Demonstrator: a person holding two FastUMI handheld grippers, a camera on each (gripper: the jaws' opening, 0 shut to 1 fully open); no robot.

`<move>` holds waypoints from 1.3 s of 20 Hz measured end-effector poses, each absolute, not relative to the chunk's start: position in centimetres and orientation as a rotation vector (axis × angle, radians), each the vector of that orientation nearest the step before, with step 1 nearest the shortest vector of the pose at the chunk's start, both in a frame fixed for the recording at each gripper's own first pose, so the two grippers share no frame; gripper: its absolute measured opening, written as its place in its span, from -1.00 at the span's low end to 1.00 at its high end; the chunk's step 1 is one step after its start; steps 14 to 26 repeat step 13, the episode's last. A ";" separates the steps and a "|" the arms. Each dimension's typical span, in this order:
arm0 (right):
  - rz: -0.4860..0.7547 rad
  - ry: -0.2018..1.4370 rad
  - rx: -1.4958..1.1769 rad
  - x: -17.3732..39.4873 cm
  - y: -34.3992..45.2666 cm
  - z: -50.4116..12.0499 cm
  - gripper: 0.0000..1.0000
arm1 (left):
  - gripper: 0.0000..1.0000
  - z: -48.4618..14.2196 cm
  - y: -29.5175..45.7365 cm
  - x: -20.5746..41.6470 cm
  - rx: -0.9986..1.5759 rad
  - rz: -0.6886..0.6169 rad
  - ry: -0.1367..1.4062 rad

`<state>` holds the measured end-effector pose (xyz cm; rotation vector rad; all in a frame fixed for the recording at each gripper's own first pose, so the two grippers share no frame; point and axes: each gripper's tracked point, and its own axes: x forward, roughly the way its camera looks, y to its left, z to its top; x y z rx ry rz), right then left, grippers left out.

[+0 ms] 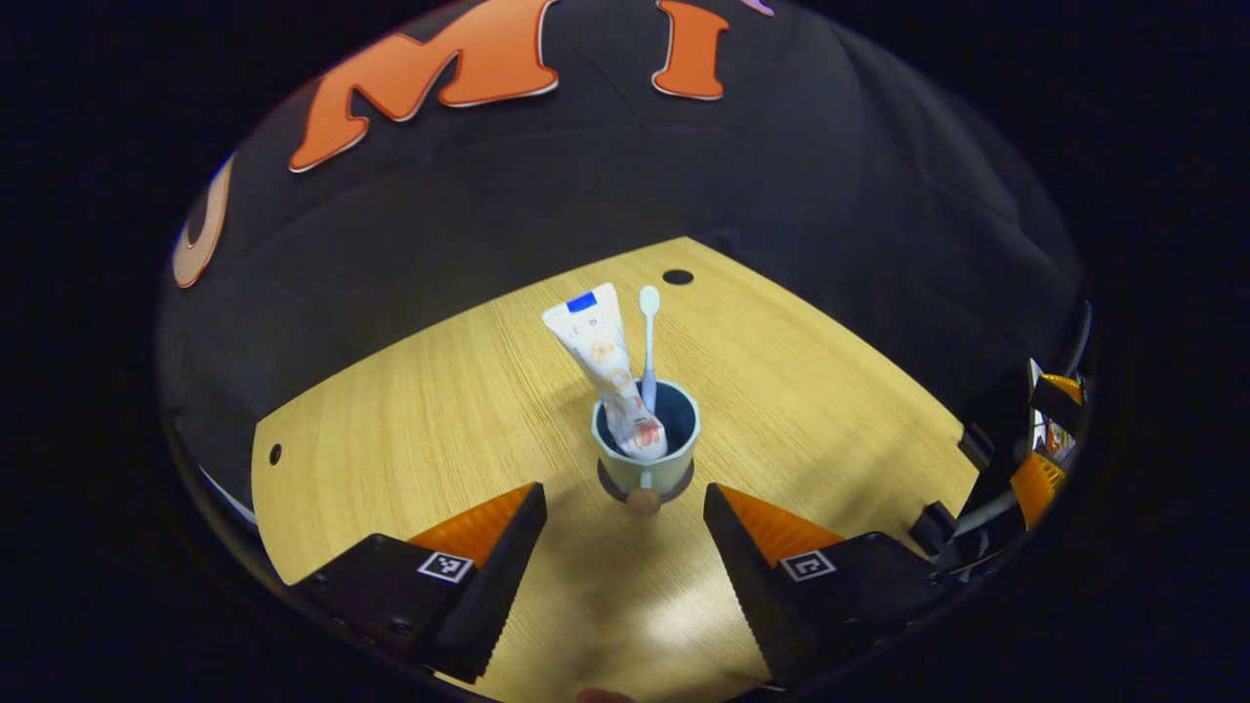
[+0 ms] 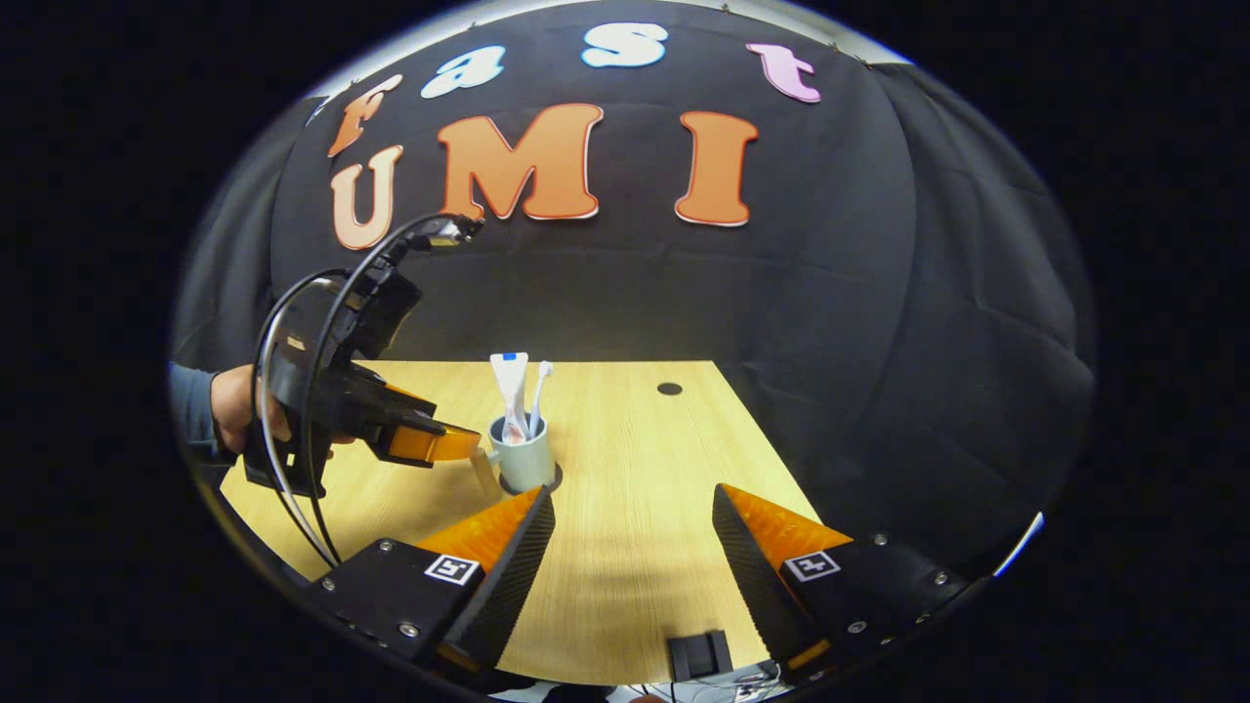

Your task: Put the toothbrush and toothpaste on the desktop into the cup, then pick up the cup and place it on the coaster on the desktop.

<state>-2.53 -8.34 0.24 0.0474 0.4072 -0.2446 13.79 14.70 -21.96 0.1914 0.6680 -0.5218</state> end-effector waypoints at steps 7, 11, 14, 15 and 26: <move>-0.155 0.254 -0.027 1.0 -7.4 5.4 0.94 | 0.96 -14.4 20.7 12.6 0.103 -0.304 0.409; -0.125 0.180 -0.033 1.9 -6.9 7.4 0.96 | 0.96 -10.1 24.8 10.5 0.042 -0.167 0.293; -0.104 0.152 -0.042 2.0 -6.6 7.9 0.96 | 0.96 -8.4 27.0 9.4 0.026 -0.108 0.252; -0.104 0.152 -0.042 2.0 -6.6 7.9 0.96 | 0.96 -8.4 27.0 9.4 0.026 -0.108 0.252; -0.104 0.152 -0.042 2.0 -6.6 7.9 0.96 | 0.96 -8.4 27.0 9.4 0.026 -0.108 0.252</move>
